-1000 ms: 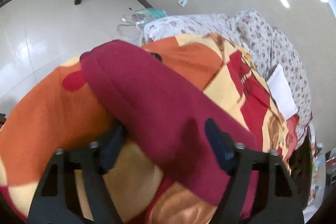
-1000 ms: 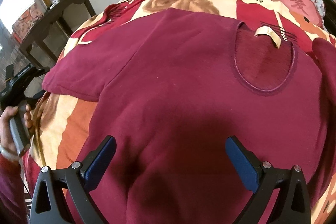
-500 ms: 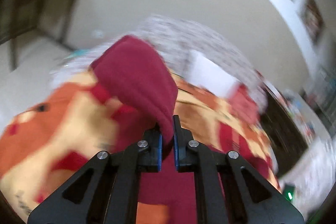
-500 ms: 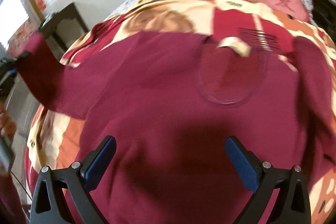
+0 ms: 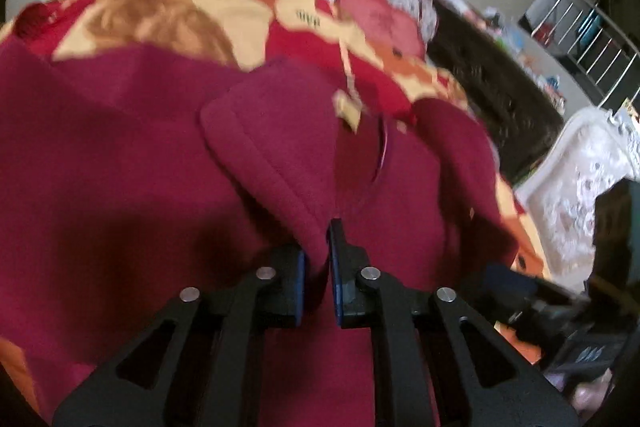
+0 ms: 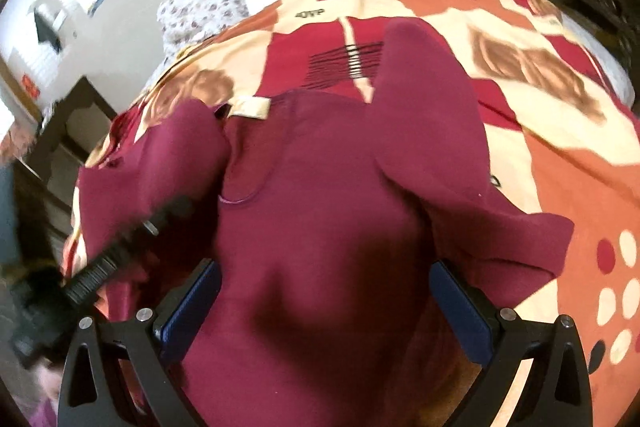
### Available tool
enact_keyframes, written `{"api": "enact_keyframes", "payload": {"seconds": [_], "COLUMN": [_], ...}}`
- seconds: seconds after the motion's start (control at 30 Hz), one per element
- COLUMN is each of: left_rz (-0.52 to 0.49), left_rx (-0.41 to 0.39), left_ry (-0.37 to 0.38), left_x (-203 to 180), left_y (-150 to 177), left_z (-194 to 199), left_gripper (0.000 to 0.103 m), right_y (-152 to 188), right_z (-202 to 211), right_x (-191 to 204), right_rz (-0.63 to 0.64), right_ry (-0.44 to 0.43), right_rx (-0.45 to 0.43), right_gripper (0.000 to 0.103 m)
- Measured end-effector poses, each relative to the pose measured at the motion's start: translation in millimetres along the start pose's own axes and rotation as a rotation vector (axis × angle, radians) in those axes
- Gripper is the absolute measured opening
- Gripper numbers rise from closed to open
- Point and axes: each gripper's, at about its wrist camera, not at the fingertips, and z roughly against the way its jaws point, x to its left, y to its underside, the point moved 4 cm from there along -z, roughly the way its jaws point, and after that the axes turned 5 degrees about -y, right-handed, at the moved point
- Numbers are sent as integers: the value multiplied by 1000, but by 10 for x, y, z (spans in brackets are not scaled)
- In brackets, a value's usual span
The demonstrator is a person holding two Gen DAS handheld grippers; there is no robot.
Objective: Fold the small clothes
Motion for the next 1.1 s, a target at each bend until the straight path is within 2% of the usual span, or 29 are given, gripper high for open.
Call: {"api": "enact_keyframes", "payload": {"seconds": [0.03,0.1,0.2,0.3,0.4,0.47,0.5,0.6,0.73,0.87,0.9,0.97,1.0,1.03,1.07,1.1], "left_rz": [-9,-24,-108,-159,-143,-95,-73,-1,31,42,44,53,60,64,67,66], "left_rx": [18,28,-57,-159,-200,-181,-170,-141,-133,-127,-128,-129,-132,-135,-139,-145], "left_ry": [3,35,39,-41,-158,-250,-268,-298,-309,-314,-317,-321,-322,-322,-321,-319], "left_x": [6,-16,-46,129,452,742,851,1130,1238,1268,1263,1267,1268,1267,1259,1242], "left_y": [13,35,30,38,2,-15,-3,46,107,122,105,96,82,71,60,41], "left_z": [3,173,624,1052,1201,1167,1134,1030,1005,986,977,982,990,995,1006,1016], "left_gripper": [27,57,69,77,78,78,78,78,78,78,78,78,78,78,78,78], "right_y": [8,-20,-54,-109,-136,-128,-115,-151,-324,-505,-519,-537,-538,-535,-521,-526], "right_z": [3,8,36,19,-90,-136,-154,-143,-131,-334,-375,-443,-464,-483,-489,-457], "right_x": [3,40,124,254,352,377,393,385,339,260,244,218,218,222,208,170], "right_rz": [-3,-2,9,34,62,71,75,115,183,257,265,281,293,293,280,260], "right_ry": [-9,-32,-58,-101,-84,-70,-55,9,47,133,146,168,164,117,98,80], "right_rx": [-1,-12,-38,-51,-31,-19,-20,-56,-132,-125,-120,-110,-111,-101,-91,-104], "right_gripper": [103,103,103,103,103,103,103,103,103,102,98,82,62,27,16,13]}}
